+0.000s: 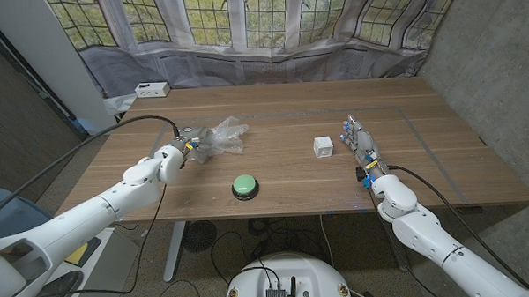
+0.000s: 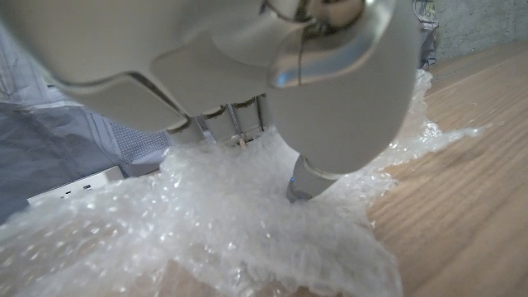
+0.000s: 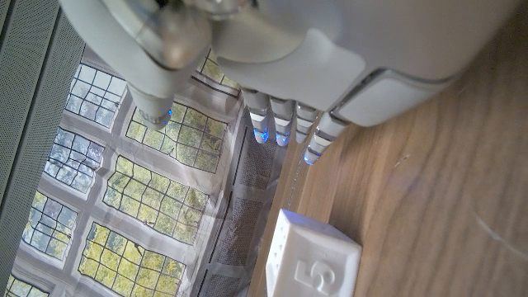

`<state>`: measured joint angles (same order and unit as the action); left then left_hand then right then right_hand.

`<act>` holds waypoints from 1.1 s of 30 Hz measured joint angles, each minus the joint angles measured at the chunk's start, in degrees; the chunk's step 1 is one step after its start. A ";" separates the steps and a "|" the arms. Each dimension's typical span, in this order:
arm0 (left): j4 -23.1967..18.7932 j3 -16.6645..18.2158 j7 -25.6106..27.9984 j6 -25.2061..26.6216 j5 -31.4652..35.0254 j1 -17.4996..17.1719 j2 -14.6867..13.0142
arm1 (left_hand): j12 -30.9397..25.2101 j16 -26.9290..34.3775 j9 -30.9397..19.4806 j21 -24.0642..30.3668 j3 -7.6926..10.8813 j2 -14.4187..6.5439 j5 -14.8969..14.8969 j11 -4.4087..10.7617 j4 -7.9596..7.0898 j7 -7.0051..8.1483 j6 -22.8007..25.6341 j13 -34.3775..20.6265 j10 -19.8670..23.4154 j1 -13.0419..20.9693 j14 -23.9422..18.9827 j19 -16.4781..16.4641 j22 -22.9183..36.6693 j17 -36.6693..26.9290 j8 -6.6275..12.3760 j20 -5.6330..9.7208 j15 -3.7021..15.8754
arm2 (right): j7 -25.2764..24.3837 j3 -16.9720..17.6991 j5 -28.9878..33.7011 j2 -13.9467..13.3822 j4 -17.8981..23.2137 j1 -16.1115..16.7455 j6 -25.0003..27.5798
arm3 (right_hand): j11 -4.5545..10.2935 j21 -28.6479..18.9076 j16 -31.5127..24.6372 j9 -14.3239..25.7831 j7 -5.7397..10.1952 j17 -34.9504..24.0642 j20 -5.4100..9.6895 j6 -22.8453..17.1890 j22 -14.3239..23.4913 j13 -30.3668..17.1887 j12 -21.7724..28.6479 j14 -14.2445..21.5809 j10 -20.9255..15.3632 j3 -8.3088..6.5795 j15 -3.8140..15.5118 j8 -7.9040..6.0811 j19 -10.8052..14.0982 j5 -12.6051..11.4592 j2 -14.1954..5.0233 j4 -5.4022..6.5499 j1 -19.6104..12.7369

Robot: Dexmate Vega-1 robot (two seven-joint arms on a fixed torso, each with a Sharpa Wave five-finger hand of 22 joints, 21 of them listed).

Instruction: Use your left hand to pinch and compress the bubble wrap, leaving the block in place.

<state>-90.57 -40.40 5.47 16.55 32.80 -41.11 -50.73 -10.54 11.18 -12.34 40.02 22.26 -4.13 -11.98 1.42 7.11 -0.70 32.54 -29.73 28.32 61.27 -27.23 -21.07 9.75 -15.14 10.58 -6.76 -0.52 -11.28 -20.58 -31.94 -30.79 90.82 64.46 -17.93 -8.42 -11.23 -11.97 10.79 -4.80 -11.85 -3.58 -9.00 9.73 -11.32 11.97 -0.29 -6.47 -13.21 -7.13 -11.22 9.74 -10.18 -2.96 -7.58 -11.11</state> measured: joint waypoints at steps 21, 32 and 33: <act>-0.79 -0.81 -4.83 -1.29 0.23 1.24 -1.69 | 0.00 -0.61 0.69 -8.81 -6.95 1.74 1.43 -2.29 -4.43 1.55 -14.81 3.12 -13.87 -14.91 14.72 12.00 0.28 2.91 -0.43 -4.76 -3.44 | -0.21 0.28 0.50 0.24 0.03 0.45 -1.70 | 0.13 0.00 0.00 0.00 -0.31 0.14 1.13 -0.31 0.00 0.14 0.00 0.38 -0.49 0.00 0.38 0.00 0.71 0.00 0.00 0.00 0.00; -0.83 -0.76 -6.95 -4.30 0.00 1.70 -2.65 | 0.00 -0.61 1.17 -12.53 -9.62 3.71 1.85 -1.81 -5.59 3.17 -21.60 4.45 -19.27 -20.99 19.36 15.59 0.28 3.69 -0.66 -5.42 -4.58 | -0.45 0.60 0.76 0.09 0.44 1.00 -1.86 | 0.13 0.00 0.00 0.00 -0.31 0.14 1.13 -0.31 0.00 0.13 0.00 0.38 -0.49 0.00 0.38 0.00 0.71 0.00 0.00 0.00 0.00; -0.85 -0.75 -7.17 -4.65 0.00 1.73 -2.78 | 0.00 -0.61 1.17 -13.11 -10.18 4.39 1.85 -1.88 -5.92 3.29 -22.71 4.66 -20.04 -21.92 20.03 16.19 0.28 3.70 -0.66 -5.41 -4.71 | -0.49 0.64 0.79 0.05 0.47 1.05 -1.89 | 0.13 0.00 0.00 0.00 -0.31 0.14 1.13 -0.31 0.00 0.13 0.00 0.38 -0.49 0.00 0.38 0.00 0.71 0.00 0.00 0.00 0.00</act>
<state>-91.42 -41.15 -1.70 11.89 32.80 -39.38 -53.51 -10.54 10.57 -11.17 26.91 12.08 0.27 -10.13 -0.46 1.19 2.59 9.83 -25.07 8.28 39.35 -7.21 -4.88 10.02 -11.44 9.91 -12.16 -5.22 -11.77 -19.94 -31.16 -30.74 91.29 65.51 -19.83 -8.29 -11.24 -11.97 10.79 -5.11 -11.71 -2.45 -9.31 9.73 -11.19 11.97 0.10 -6.96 -13.21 -6.75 -11.22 10.45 -10.18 -2.96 -7.58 -11.11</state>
